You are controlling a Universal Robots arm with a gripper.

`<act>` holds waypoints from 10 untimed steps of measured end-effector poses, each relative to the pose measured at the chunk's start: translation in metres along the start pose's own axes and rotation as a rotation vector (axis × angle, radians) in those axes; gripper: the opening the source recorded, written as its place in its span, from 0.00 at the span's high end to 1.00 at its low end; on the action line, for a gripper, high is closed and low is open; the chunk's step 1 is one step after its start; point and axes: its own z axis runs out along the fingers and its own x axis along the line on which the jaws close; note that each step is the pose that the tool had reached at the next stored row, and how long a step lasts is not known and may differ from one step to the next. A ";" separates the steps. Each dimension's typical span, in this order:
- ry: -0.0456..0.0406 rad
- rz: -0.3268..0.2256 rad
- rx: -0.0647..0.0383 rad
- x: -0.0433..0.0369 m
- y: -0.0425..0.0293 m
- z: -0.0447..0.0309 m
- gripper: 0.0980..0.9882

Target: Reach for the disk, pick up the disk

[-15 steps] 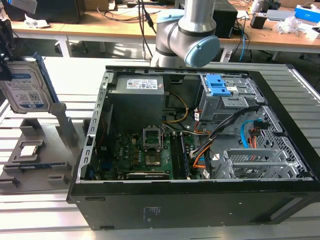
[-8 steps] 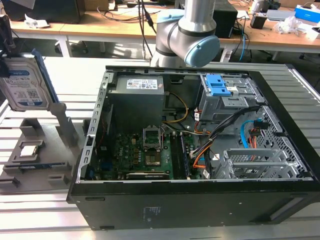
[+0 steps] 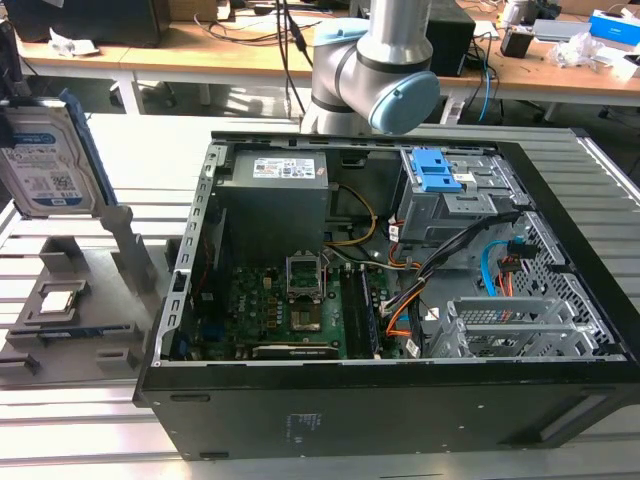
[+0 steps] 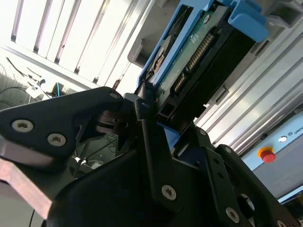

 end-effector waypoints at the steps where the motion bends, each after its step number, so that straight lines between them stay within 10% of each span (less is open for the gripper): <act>1: 0.0005 0.000 0.000 0.0000 0.0000 -0.0019 0.70; 10: 0.0032 0.000 0.000 0.0001 0.0000 -0.0149 0.70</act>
